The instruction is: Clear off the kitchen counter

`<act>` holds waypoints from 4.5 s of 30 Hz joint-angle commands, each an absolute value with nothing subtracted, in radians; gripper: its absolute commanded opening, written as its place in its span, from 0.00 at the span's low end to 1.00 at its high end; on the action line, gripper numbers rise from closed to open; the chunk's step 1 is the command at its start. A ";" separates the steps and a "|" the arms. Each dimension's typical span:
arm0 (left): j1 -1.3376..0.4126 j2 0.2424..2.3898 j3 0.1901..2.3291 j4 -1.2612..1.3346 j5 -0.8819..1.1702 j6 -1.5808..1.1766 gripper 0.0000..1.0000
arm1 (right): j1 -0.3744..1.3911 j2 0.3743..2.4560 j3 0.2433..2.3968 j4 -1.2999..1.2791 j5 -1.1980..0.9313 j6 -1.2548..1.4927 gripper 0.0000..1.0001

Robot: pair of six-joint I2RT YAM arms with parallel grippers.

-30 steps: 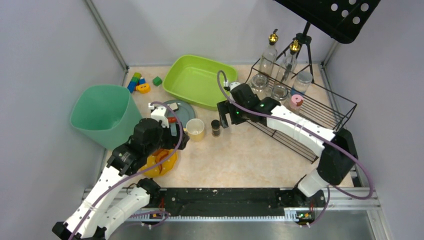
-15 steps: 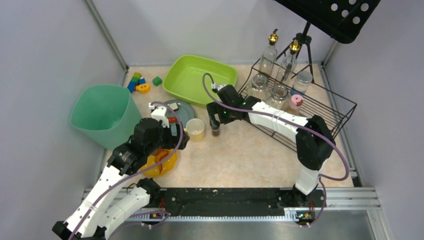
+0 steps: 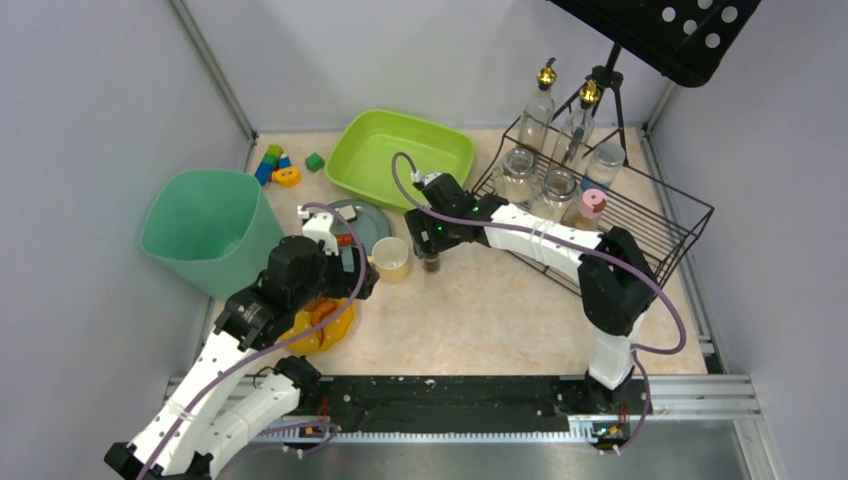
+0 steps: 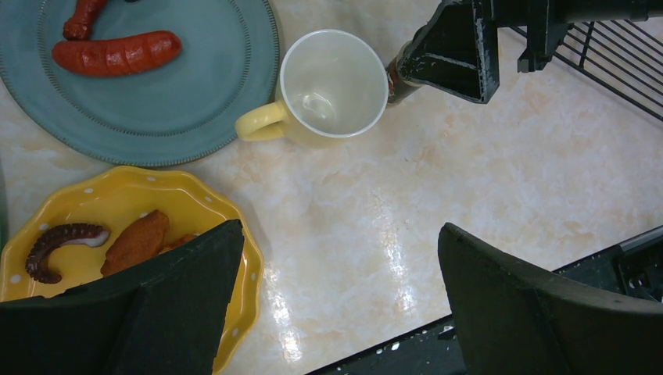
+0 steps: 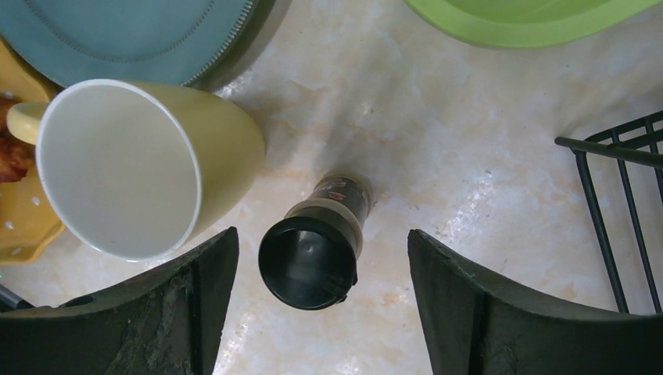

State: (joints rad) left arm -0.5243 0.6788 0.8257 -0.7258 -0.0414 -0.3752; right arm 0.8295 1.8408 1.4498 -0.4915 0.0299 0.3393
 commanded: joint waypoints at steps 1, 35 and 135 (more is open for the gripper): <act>-0.520 0.674 0.826 -0.700 -0.029 -0.379 0.99 | 0.856 1.851 1.510 -0.512 0.094 0.319 0.77; -0.519 0.673 0.826 -0.700 -0.015 -0.377 0.99 | 0.916 1.678 1.506 -0.629 0.235 0.324 0.30; -0.520 0.677 0.822 -0.694 0.027 -0.377 0.99 | -0.030 1.054 1.552 -0.934 -0.159 0.299 0.89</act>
